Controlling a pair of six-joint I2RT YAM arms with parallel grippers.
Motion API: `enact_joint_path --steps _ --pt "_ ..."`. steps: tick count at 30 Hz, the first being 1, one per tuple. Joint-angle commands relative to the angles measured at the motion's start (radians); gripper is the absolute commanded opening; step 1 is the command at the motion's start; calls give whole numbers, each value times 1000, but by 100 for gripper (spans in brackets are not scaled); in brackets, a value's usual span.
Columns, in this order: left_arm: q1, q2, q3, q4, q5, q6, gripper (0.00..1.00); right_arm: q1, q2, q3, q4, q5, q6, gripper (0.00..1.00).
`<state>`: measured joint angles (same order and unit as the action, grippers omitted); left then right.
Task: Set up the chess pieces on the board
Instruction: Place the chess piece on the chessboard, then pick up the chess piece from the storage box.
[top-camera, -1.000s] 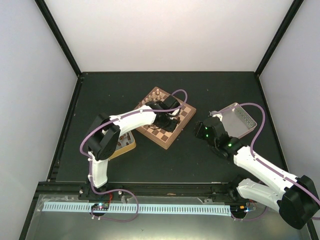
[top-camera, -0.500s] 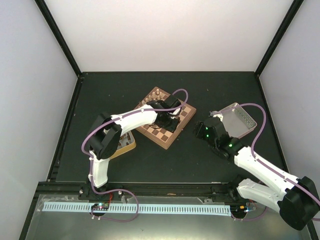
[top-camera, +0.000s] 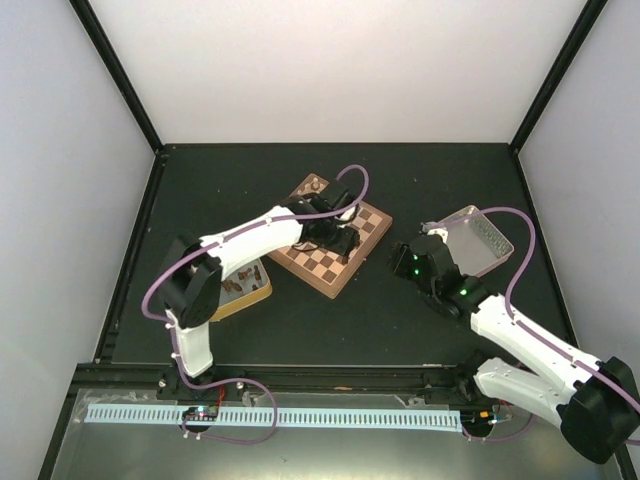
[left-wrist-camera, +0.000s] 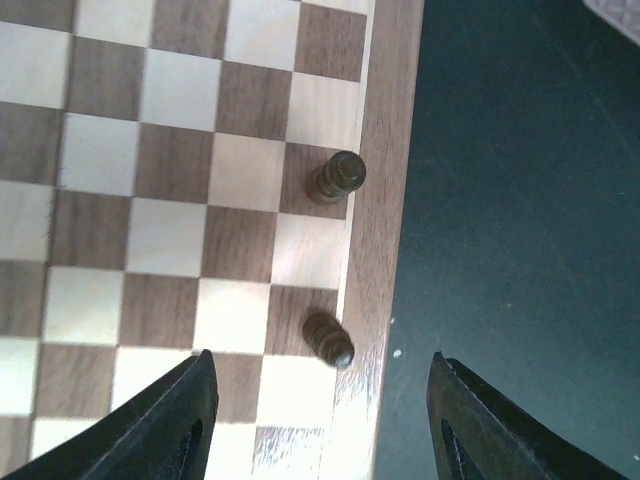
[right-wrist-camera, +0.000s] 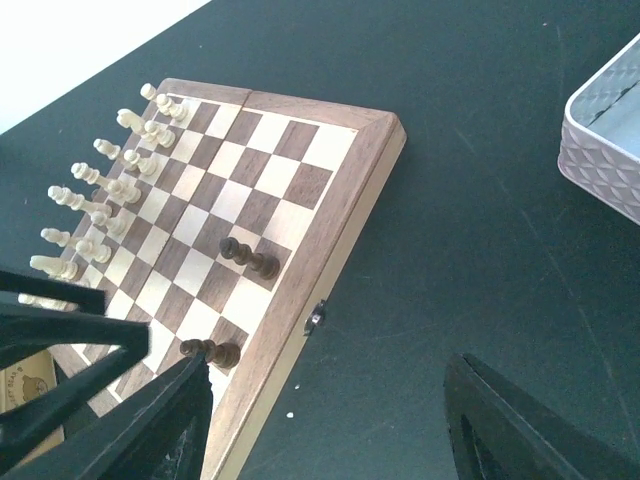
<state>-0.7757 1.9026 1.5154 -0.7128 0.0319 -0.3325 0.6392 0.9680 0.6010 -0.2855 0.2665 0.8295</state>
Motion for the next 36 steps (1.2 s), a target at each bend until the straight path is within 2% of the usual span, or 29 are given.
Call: enact_joint_path --steps 1,9,13,18,25,31,36 --pt "29 -139 -56 11 -40 -36 59 -4 -16 0 1 34 3 64" --pt "181 -409 -281 46 -126 -123 59 -3 0 8 13 -3 -18 64" --pt "324 -579 -459 81 -138 -185 54 -3 20 14 20 -13 -18 64" --pt "491 -700 -648 104 -125 -242 48 -3 54 26 27 -28 -20 63" --pt "606 -653 -751 123 -47 -254 42 -3 78 33 32 -40 -22 62" --pt "630 -536 -767 178 52 -244 28 -3 77 36 28 -34 -28 61" --pt "633 -492 -767 186 41 -244 26 -3 75 36 25 -30 -28 60"
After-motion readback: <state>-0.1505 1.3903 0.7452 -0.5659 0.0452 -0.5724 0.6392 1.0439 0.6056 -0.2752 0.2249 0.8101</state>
